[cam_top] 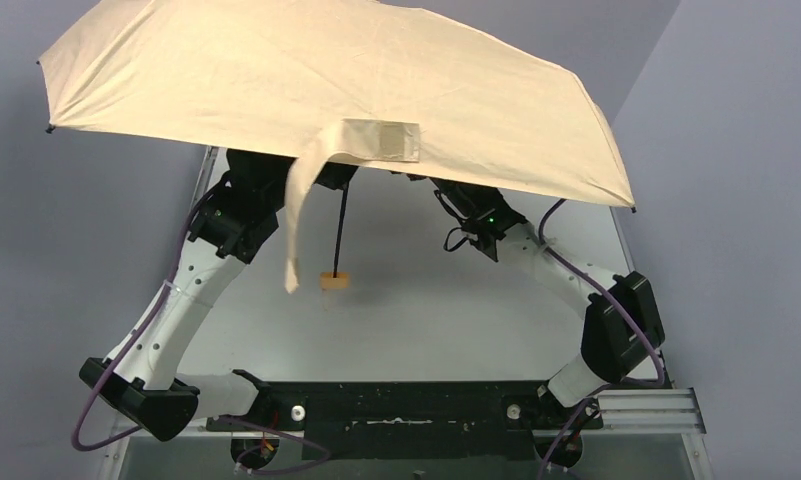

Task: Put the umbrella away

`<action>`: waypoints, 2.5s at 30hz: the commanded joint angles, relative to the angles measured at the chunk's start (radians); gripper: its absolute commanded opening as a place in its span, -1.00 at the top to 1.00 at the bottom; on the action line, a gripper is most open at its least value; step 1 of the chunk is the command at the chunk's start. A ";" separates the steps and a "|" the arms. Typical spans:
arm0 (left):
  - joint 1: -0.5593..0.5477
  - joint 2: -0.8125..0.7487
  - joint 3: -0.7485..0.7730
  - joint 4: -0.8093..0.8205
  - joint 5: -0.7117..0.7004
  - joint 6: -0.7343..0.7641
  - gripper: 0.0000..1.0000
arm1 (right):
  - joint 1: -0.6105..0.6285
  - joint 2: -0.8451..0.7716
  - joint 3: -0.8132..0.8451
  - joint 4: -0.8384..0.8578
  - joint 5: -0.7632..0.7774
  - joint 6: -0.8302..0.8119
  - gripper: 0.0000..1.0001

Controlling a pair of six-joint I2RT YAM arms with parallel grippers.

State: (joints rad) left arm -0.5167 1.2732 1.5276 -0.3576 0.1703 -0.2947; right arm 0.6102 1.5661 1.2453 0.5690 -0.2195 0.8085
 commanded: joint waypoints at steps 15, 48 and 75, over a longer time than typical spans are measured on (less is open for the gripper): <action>-0.020 0.011 0.102 -0.094 -0.246 0.143 1.00 | 0.079 -0.080 -0.133 -0.124 0.407 -0.521 -0.53; -0.144 -0.080 -0.421 0.075 -0.221 0.055 1.00 | 0.072 -0.099 -0.178 -0.045 0.274 0.234 -0.57; -0.268 -0.076 -0.562 0.119 -0.234 0.017 1.00 | 0.034 -0.052 -0.020 -0.127 0.248 0.188 -0.47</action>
State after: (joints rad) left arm -0.7517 1.1824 1.0046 -0.1249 -0.1631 -0.3225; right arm 0.6662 1.4914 1.1526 0.4236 0.0360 1.0298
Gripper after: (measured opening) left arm 0.095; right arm 0.746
